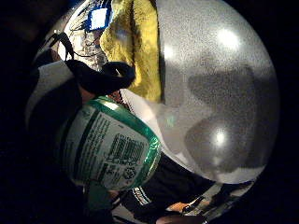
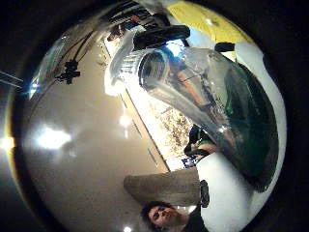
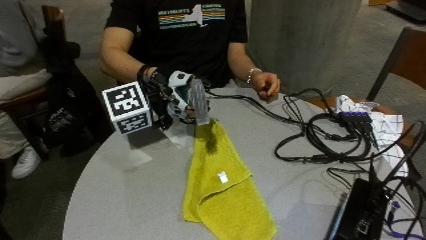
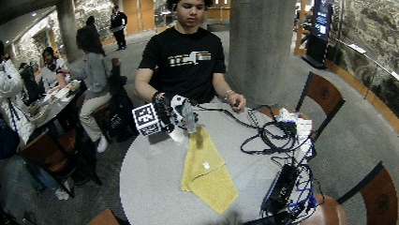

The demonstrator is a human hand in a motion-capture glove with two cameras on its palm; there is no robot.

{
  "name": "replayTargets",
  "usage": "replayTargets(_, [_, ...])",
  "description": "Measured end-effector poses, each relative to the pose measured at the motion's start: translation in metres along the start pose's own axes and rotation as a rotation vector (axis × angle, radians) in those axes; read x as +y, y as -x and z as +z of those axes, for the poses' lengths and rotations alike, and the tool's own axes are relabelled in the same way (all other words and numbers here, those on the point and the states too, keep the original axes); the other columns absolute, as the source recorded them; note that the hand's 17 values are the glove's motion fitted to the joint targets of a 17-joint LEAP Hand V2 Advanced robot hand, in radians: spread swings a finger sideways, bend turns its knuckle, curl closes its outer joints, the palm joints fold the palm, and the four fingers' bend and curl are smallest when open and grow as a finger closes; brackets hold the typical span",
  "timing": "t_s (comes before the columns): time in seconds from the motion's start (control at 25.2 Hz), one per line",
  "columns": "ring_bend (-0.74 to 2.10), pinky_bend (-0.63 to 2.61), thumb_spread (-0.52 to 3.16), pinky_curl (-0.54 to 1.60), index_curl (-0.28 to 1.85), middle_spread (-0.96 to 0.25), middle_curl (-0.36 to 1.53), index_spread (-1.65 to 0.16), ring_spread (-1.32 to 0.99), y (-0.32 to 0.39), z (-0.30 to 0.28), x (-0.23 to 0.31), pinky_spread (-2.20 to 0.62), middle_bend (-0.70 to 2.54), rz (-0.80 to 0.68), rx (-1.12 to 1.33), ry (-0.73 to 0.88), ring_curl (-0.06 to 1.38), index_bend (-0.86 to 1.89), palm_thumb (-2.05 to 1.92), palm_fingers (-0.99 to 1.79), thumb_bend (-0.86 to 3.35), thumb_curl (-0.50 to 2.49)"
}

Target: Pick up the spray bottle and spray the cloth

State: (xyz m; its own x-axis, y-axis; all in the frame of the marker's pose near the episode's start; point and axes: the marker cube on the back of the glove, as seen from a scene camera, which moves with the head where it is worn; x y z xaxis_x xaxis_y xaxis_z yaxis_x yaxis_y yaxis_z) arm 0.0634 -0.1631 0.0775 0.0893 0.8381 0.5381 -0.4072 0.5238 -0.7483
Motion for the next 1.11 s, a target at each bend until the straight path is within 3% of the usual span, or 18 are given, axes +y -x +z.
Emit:
replayTargets(0.91, [0.56,0.22,0.77,0.35,0.49,-0.04,0.54,-0.17,-0.02,-0.01,0.006,0.004,0.27,0.5,0.004,-0.031,0.025,0.44,0.15,0.9,1.19,-0.03,0.63])
replayTargets(1.11, [0.56,0.22,0.77,0.35,0.49,-0.05,0.55,-0.17,-0.02,-0.001,0.02,0.01,0.26,0.52,-0.132,-0.037,0.042,0.44,0.15,0.9,1.19,-0.03,0.63])
